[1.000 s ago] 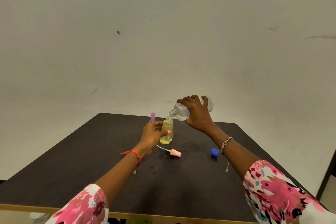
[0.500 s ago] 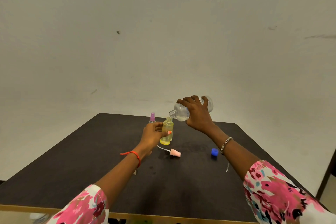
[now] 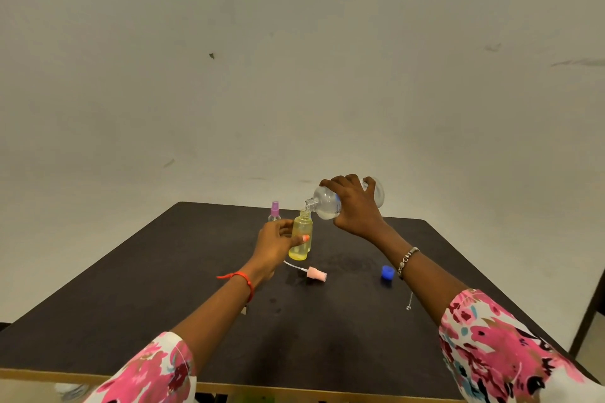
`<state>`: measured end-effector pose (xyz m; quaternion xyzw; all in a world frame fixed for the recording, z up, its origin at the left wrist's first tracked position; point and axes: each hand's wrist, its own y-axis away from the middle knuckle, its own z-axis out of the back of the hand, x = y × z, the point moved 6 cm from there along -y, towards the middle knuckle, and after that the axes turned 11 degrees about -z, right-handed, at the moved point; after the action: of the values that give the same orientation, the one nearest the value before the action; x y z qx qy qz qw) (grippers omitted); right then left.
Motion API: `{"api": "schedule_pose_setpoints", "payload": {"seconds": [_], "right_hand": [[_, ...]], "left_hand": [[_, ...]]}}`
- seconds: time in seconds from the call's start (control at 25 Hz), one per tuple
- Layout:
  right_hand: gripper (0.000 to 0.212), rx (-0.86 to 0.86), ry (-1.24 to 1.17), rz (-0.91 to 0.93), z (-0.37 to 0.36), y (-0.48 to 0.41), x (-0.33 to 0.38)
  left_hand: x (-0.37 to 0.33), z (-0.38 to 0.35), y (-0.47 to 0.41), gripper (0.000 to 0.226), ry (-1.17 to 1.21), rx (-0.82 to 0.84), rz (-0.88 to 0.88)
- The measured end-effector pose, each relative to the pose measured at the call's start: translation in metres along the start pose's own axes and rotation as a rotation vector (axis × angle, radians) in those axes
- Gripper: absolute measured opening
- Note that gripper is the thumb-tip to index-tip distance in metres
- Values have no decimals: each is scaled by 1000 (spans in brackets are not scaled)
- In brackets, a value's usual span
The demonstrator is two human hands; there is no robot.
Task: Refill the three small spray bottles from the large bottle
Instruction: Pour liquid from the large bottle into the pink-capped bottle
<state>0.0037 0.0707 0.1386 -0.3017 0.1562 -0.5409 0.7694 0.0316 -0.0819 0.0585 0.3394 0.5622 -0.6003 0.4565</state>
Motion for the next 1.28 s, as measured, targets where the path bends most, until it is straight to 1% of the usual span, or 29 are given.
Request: {"api": "schedule_pose_setpoints", "payload": {"seconds": [0.2, 0.28, 0.36, 0.48, 0.68, 0.88, 1.04, 1.16, 1.2, 1.24, 1.28], "right_hand": [[67, 45, -61, -47, -7, 3, -3], [71, 86, -130, -91, -15, 3, -9], [72, 130, -270, -173, -28, 3, -21], [64, 148, -484, -338, -41, 8, -40], [59, 167, -647, -539, -65, 18, -68], [63, 120, -741, -712, -94, 25, -94], [67, 115, -732, -782, -106, 23, -104], [73, 146, -755, -832, -110, 24, -105], [79, 124, -768, -836, -109, 23, -104], [87, 50, -759, -829, -103, 22, -102], [93, -73, -714, -797, -93, 22, -98]], "left_hand": [[6, -1, -3, 49, 17, -6, 11], [10, -1, -5, 48, 22, -10, 14], [14, -2, -7, 48, 24, -6, 22], [21, -3, -9, 46, 28, -1, 40], [38, -3, -15, 48, 38, -6, 73], [54, 0, -19, 47, 52, -24, 90], [61, 3, -22, 45, 61, -30, 93], [66, 6, -25, 46, 69, -42, 93], [67, 6, -25, 46, 73, -42, 93], [68, 5, -26, 46, 77, -42, 97], [69, 5, -26, 46, 79, -43, 101]]}}
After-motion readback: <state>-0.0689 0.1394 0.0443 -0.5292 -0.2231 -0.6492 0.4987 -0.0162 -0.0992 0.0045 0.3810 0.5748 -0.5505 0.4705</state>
